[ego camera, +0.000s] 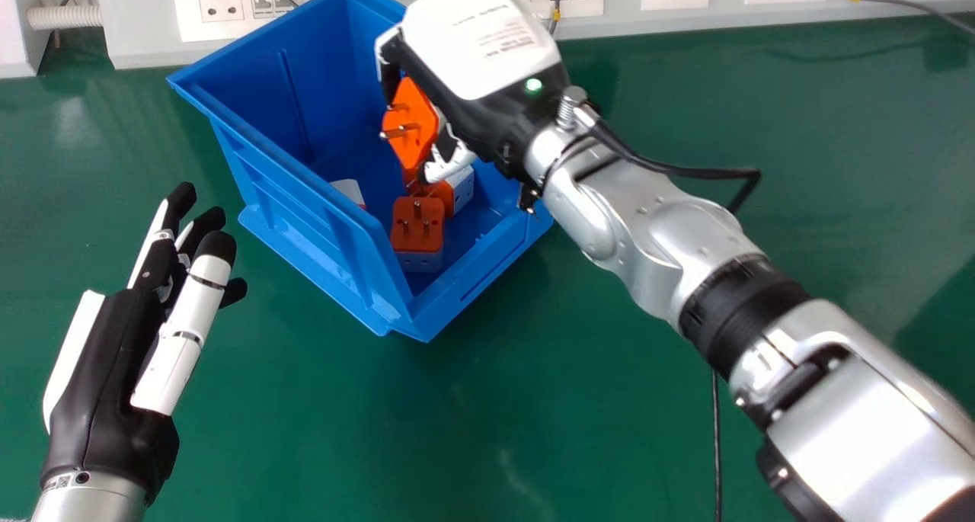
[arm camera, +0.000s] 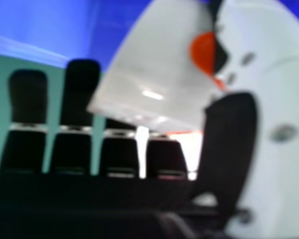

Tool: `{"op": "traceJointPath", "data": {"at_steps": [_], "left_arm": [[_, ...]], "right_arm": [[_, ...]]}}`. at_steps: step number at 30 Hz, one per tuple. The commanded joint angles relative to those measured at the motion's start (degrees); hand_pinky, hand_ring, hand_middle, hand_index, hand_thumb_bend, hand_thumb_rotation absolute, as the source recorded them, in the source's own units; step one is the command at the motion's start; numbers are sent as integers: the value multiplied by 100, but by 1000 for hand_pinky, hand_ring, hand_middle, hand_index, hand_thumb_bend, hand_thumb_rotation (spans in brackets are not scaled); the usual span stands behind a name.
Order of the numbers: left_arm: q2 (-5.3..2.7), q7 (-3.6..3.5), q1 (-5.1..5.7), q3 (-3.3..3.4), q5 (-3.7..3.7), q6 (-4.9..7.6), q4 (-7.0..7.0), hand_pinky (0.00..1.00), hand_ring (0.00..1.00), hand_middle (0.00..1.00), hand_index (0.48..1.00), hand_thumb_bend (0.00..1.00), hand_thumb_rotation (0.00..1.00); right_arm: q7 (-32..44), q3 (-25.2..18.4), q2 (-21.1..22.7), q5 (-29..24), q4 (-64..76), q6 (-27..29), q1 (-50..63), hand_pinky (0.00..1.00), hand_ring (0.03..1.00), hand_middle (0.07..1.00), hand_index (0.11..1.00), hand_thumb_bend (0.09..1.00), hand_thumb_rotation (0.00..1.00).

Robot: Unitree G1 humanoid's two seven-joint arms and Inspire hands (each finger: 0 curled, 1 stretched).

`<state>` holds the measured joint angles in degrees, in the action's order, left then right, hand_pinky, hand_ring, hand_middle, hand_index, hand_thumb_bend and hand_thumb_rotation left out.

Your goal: Pick all objects and put in blue box

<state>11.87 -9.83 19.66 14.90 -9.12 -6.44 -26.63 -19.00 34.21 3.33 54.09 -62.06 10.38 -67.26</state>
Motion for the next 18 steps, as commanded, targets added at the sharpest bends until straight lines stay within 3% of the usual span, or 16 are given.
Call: {"op": "traceJointPath", "data": {"at_steps": [1,10,13,18], "left_arm": [[-8,13,37,6,-41,-4,-249,862,940,959,981,394,796],[-70,59,109,-49,-16,-116,-417,863,940,960,981,401,795],[-88,81,133,-73,0,-184,-532,863,940,960,980,404,794],[-101,75,138,-81,14,-162,-529,862,939,959,980,409,794]], "right_arm": [[-159,51,-103,-50,-139,6,-419,339,442,531,471,495,0],[-69,157,-330,-115,-627,-120,-612,342,455,527,443,495,0],[-114,211,-354,-83,-689,-153,-629,344,458,526,437,496,0],[-245,353,-329,-12,-721,-163,-584,350,461,525,434,496,0]]}}
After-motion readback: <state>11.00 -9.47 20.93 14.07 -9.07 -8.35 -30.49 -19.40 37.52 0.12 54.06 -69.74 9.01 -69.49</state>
